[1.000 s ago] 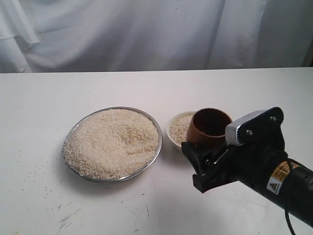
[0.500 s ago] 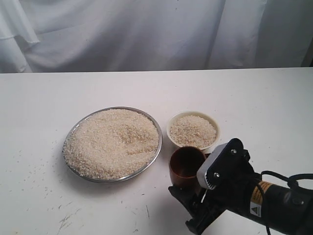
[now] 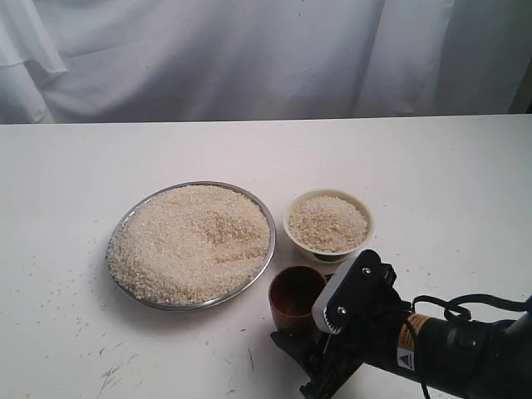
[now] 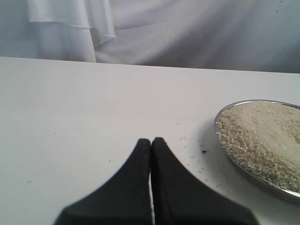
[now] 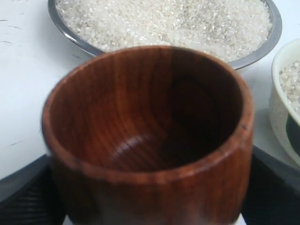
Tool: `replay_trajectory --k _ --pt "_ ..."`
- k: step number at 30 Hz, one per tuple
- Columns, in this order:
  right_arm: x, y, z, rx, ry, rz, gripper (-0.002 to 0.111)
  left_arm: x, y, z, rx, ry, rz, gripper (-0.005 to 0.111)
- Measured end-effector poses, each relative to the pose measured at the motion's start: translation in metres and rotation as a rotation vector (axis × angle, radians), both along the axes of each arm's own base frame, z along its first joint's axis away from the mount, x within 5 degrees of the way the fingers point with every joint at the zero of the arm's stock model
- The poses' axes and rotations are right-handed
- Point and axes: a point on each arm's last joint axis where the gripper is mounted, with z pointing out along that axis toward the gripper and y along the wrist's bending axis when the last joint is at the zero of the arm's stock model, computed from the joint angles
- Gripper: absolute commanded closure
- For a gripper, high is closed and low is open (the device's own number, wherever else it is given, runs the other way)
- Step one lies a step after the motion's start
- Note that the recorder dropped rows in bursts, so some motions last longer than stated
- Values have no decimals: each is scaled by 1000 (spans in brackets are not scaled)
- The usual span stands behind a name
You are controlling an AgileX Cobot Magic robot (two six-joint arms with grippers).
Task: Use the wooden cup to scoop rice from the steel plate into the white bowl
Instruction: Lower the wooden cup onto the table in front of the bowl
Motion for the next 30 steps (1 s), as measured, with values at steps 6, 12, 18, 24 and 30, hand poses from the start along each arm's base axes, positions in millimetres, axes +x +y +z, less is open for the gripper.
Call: replay_trajectory --k 6,12,18,24,30 --pt "4 4 2 22 -18 1 108 0 0 0 0 0 0 107" --pt "7 6 3 29 -29 2 90 0 0 0 0 0 0 107" --pt "10 8 2 16 -27 1 67 0 0 0 0 0 0 107" --pt "10 8 1 11 -22 0 51 0 0 0 0 0 0 107" --pt "10 8 1 11 -22 0 50 0 0 0 0 0 0 107"
